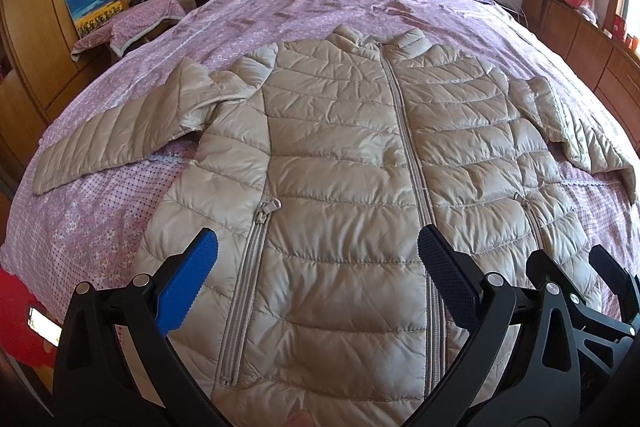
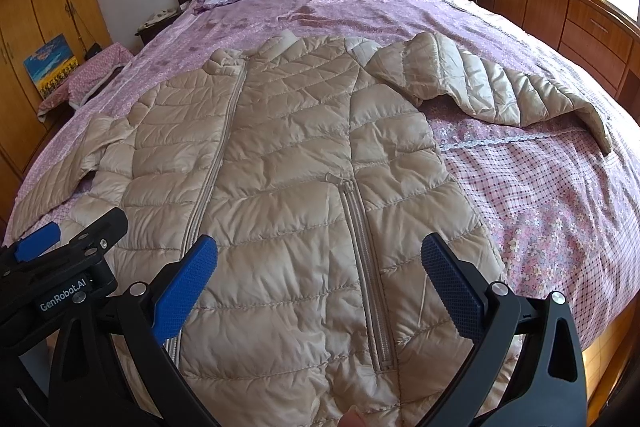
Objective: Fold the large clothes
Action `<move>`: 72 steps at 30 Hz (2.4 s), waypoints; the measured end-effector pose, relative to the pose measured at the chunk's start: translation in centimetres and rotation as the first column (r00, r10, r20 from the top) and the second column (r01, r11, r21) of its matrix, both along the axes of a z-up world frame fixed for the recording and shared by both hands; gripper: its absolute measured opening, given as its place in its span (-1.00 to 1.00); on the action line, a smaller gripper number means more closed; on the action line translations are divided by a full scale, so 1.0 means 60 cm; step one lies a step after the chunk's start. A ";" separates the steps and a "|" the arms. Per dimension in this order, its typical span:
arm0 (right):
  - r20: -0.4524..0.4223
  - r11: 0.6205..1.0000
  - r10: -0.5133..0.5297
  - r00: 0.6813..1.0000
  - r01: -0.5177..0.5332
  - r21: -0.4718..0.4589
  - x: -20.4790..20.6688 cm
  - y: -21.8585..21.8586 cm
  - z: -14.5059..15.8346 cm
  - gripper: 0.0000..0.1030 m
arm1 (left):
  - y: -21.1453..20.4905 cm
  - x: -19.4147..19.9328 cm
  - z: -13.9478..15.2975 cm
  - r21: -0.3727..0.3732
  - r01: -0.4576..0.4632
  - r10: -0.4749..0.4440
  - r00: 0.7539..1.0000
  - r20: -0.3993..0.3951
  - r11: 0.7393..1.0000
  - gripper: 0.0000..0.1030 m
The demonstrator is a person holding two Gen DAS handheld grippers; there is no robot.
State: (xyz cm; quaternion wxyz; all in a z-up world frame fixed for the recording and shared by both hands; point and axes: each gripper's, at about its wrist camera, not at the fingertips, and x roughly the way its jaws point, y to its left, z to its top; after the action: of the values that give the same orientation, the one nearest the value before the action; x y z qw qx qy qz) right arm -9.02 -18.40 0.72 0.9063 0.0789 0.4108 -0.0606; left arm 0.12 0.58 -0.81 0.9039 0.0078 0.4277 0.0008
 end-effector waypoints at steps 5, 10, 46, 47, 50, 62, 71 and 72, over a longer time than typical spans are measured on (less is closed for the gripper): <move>0.004 1.000 -0.014 1.000 0.014 0.005 -0.001 -0.011 0.006 0.90 | -0.012 0.001 0.003 0.009 0.016 -0.016 1.000 -0.003 1.000 0.95; 0.020 0.999 -0.040 0.999 0.040 -0.004 0.003 -0.028 0.014 0.90 | -0.020 0.006 0.009 0.005 0.036 -0.036 0.999 -0.005 0.999 0.95; 0.029 0.866 -0.497 0.867 0.494 0.076 0.078 -0.496 0.013 0.90 | -0.137 0.066 -0.035 0.052 0.127 -0.118 0.983 -0.142 0.991 0.95; 0.025 0.862 -0.503 0.864 0.499 0.093 0.081 -0.510 0.009 0.90 | -0.139 0.068 -0.038 0.055 0.128 -0.119 0.982 -0.149 0.990 0.95; -0.006 0.841 -0.525 0.851 0.519 0.152 0.092 -0.540 -0.006 0.90 | -0.142 0.070 -0.046 0.062 0.132 -0.120 0.979 -0.165 0.989 0.95; -0.009 0.842 -0.499 0.866 0.488 0.230 0.126 -0.572 -0.026 -0.24 | -0.140 0.076 -0.057 0.084 0.140 -0.124 0.976 -0.178 0.987 0.95; 0.125 0.893 -0.417 0.900 0.381 0.240 0.102 -0.526 0.039 -0.86 | -0.137 0.072 -0.050 0.113 0.176 -0.155 0.973 -0.169 0.978 0.95; 0.137 0.900 -0.403 0.905 0.364 0.241 0.100 -0.518 0.047 -0.86 | -0.136 0.072 -0.050 0.112 0.178 -0.158 0.973 -0.169 0.978 0.95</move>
State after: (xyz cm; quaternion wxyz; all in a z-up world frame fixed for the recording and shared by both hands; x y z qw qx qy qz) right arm -2.99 -49.48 3.55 0.8968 0.2590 0.3058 -0.1874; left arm 4.45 -7.59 -3.79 0.8615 0.1011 0.4952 -0.0493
